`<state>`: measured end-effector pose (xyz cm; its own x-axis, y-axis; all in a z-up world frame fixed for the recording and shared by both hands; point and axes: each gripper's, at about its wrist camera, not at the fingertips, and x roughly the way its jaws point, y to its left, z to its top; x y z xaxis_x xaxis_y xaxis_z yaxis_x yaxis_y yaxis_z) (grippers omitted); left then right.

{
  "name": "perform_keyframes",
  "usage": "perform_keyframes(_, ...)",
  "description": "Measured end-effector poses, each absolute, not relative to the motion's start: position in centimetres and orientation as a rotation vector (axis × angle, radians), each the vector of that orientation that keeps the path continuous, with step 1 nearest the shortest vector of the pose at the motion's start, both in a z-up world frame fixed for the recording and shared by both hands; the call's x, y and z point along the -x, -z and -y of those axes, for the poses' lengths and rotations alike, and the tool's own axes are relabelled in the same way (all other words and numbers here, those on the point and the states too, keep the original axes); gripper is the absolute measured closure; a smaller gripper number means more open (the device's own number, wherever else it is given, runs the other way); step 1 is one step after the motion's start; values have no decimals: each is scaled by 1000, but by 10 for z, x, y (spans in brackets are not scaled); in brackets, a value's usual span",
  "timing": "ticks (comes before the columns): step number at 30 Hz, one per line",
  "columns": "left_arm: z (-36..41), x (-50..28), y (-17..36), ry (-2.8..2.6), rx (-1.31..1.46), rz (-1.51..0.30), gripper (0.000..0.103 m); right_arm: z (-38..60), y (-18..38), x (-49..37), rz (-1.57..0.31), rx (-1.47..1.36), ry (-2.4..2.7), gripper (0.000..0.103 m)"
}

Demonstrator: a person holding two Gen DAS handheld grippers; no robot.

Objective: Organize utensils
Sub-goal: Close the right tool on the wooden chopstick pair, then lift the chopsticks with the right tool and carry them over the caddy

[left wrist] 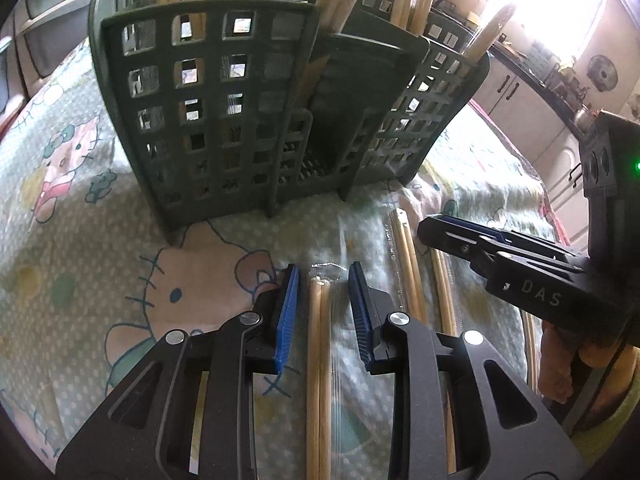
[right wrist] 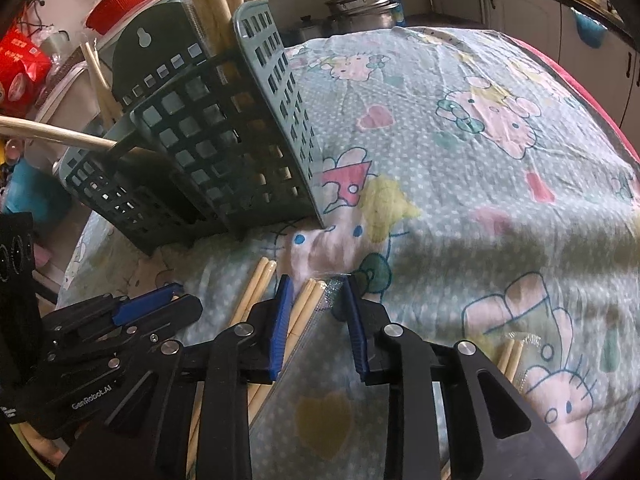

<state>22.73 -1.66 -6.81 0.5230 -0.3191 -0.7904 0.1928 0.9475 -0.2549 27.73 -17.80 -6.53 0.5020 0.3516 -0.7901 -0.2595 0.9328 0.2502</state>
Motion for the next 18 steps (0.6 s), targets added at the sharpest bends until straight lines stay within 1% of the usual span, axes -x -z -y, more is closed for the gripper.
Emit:
perform_keyframes(4,19,-228,68,300,116,-969,87,174,66,-280,-962,-73,-361,82)
perform_keyframes(6,19,-228,69,298,116,-968,88,174,66,-282,-955,-66,-348,91)
perform_keyframes(8,18,-228,70,295,121,-967,91,175,65,-281,-950,-71,-346,93)
perform_keyframes(9,17,-228,69,293,123,-965,91,176,64,-281,-947,-72,-344,94)
perform_keyframes(11,14,-227,67,288,127,-957,98,178,61,-274,-936,-78,-343,95)
perform_keyframes(18,3,-212,38,292,160,-872,100,188,34,-256,-858,-125,-388,96)
